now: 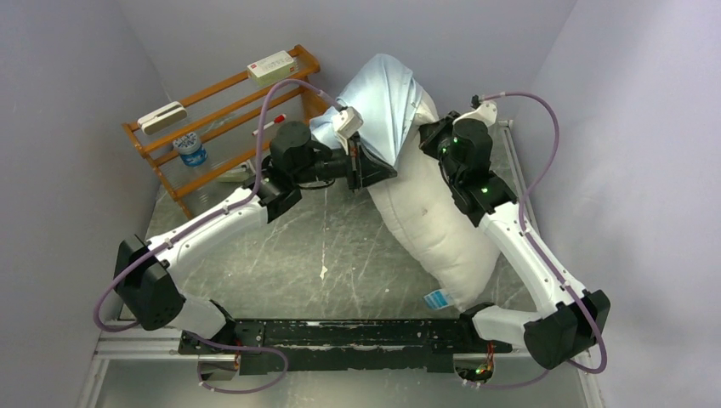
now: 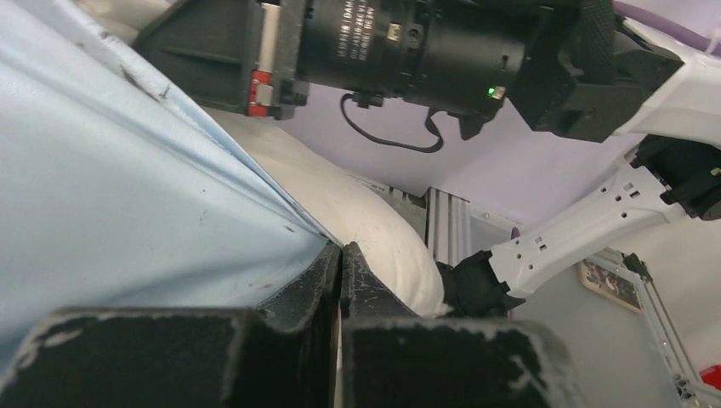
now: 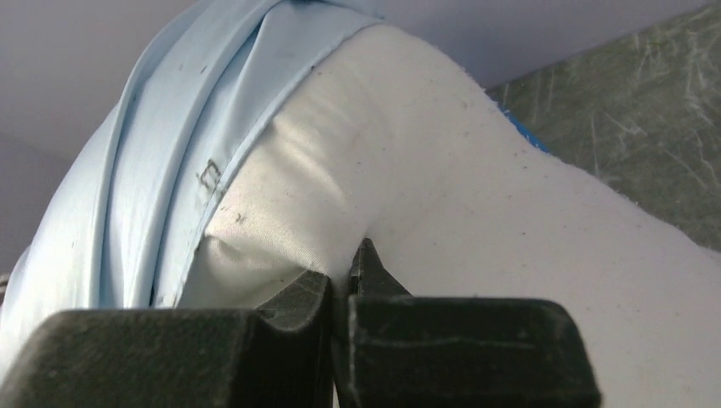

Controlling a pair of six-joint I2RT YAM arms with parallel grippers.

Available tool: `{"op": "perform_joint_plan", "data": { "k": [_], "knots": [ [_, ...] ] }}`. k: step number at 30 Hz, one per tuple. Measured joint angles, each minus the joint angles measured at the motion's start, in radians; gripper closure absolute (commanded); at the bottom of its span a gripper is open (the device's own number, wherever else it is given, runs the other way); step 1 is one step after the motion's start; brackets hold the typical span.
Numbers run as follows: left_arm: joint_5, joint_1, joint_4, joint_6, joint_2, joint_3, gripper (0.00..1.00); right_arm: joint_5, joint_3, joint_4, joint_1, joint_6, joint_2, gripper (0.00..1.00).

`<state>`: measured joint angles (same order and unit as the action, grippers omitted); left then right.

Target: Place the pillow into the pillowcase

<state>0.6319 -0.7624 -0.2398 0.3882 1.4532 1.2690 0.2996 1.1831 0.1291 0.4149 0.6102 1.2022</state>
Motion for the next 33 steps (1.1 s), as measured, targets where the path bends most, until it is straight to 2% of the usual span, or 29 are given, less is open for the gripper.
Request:
{"op": "perform_joint_plan", "data": {
  "k": [3,4,7,8,11,15,22,27,33],
  "knots": [
    [0.006,-0.018,-0.02,-0.007,0.002,-0.001,0.95,0.008,0.0,-0.019,-0.008,0.013,0.0,1.0],
    [0.006,-0.021,-0.026,-0.007,0.002,-0.001,0.92,0.005,0.0,-0.026,-0.01,0.013,0.0,1.0],
    [0.002,-0.027,-0.03,-0.002,0.002,-0.001,0.58,-0.018,0.0,-0.058,-0.015,0.006,0.0,1.0],
    [0.0,-0.031,-0.03,-0.001,0.002,-0.001,0.5,-0.026,-0.002,-0.073,-0.018,0.003,0.0,1.0],
    [-0.019,-0.043,-0.023,0.013,-0.009,-0.002,0.39,-0.045,-0.016,-0.114,-0.025,-0.008,-0.015,1.0],
    [-0.071,-0.05,0.005,-0.01,-0.067,-0.004,0.34,-0.053,-0.045,-0.116,-0.038,-0.013,-0.07,1.0],
    [-0.24,-0.053,0.096,-0.195,-0.285,-0.014,0.24,-0.049,0.002,-0.09,-0.056,-0.021,-0.131,1.0],
    [-0.437,-0.054,0.127,-0.376,-0.425,-0.091,0.17,-0.053,0.029,-0.09,-0.059,-0.019,-0.15,1.0],
    [-0.694,-0.054,0.083,-0.498,-0.464,-0.264,0.19,-0.09,0.029,-0.082,-0.061,-0.015,-0.192,1.0]
  ]
}}
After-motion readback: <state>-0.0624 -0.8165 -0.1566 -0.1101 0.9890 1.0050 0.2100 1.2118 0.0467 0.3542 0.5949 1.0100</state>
